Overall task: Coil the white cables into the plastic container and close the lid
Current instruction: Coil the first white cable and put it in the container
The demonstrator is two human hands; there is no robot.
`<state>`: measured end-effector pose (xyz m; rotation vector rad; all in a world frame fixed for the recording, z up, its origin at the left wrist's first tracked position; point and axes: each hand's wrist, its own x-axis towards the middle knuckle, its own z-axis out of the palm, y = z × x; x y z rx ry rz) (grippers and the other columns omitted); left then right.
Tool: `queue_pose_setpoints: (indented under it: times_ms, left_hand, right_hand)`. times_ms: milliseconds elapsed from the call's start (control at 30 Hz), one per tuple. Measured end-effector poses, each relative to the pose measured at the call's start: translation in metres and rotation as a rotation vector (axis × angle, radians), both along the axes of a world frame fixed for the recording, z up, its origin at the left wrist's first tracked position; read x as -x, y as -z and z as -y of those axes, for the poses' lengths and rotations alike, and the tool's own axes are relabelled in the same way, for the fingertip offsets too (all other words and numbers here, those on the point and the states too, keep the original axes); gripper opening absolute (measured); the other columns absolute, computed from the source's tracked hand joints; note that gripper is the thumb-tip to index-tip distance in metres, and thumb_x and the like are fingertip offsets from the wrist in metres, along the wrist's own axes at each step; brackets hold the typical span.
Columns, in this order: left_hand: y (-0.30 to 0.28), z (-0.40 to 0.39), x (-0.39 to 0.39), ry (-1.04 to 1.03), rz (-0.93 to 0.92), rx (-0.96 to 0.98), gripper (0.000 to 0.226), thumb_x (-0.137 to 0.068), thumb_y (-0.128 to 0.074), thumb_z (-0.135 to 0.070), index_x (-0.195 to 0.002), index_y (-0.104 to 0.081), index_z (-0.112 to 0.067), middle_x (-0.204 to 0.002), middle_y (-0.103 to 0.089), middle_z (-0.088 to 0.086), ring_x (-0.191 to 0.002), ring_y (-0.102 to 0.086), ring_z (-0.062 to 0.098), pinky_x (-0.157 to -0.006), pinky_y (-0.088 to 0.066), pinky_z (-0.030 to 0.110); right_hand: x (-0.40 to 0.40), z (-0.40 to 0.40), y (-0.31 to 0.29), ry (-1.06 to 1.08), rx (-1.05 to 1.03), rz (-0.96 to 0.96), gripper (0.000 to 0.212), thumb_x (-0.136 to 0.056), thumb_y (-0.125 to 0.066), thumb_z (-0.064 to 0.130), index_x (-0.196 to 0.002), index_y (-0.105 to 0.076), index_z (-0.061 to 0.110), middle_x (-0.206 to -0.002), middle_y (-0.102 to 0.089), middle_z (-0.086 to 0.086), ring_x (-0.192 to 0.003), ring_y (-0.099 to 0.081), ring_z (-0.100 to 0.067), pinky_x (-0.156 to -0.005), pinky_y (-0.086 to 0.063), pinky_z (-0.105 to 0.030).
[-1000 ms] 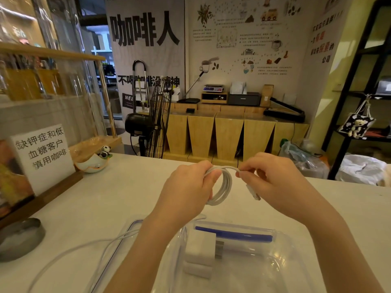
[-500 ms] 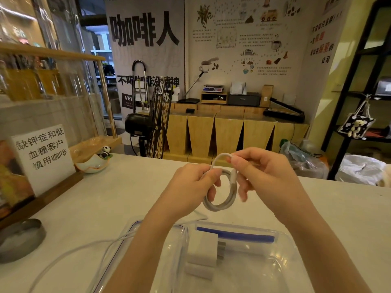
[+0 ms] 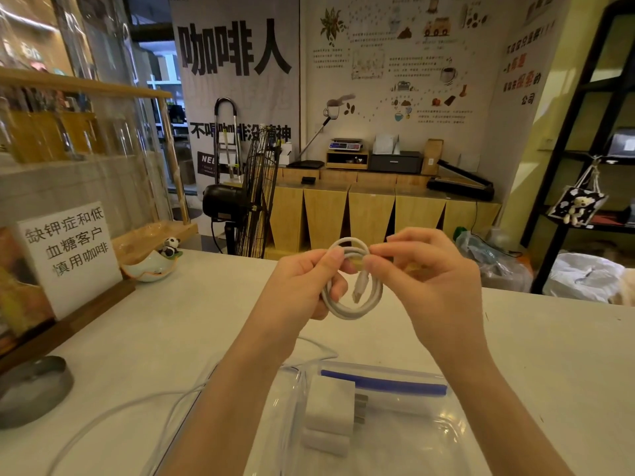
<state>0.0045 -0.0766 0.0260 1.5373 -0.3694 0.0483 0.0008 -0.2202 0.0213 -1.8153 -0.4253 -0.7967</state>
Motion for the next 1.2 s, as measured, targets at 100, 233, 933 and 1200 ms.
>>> queue_pose_setpoints:
  times_ms: [100, 233, 933, 1200]
  left_hand:
    - [0.0, 0.004, 0.002, 0.052, 0.035, 0.044, 0.031, -0.083, -0.043, -0.036, -0.077, -0.063, -0.013, -0.043, -0.047, -0.007, -0.037, -0.032, 0.004, -0.04, -0.027, 0.015]
    - [0.0, 0.009, 0.005, 0.03, 0.089, 0.045, 0.033, -0.076, -0.044, -0.042, -0.074, -0.064, -0.017, -0.044, -0.049, -0.007, -0.042, -0.038, 0.007, -0.045, -0.032, 0.02]
    - [-0.005, -0.007, 0.003, 0.173, -0.151, 0.246, 0.029, -0.078, -0.046, -0.035, -0.076, -0.061, -0.01, -0.043, -0.044, -0.007, -0.032, -0.027, 0.002, -0.035, -0.023, 0.014]
    - [-0.01, -0.009, 0.01, 0.088, 0.05, -0.175, 0.031, -0.083, -0.043, -0.034, -0.079, -0.065, -0.012, -0.041, -0.046, -0.009, -0.037, -0.033, 0.002, -0.038, -0.028, 0.011]
  right_hand:
    - [-0.001, 0.006, -0.007, -0.315, -0.229, -0.446, 0.038, -0.068, -0.063, 0.035, -0.102, -0.064, 0.017, -0.089, -0.07, 0.002, -0.081, -0.065, -0.011, -0.068, -0.054, -0.021]
    - [-0.001, 0.01, -0.012, -0.53, -0.258, -0.673, 0.037, -0.064, -0.053, 0.044, -0.082, -0.069, 0.015, -0.062, -0.068, 0.004, -0.061, -0.064, -0.009, -0.064, -0.053, -0.025]
    - [-0.011, 0.031, -0.014, -0.43, -0.042, -0.634, 0.042, -0.086, -0.043, 0.037, -0.051, -0.054, 0.018, -0.047, -0.048, 0.006, -0.047, -0.045, -0.009, -0.066, -0.043, -0.028]
    - [-0.002, 0.052, -0.017, -0.456, 0.338, -0.662, 0.035, -0.074, -0.044, 0.045, -0.066, -0.072, 0.025, -0.069, -0.071, 0.005, -0.07, -0.065, -0.007, -0.079, -0.051, -0.023]
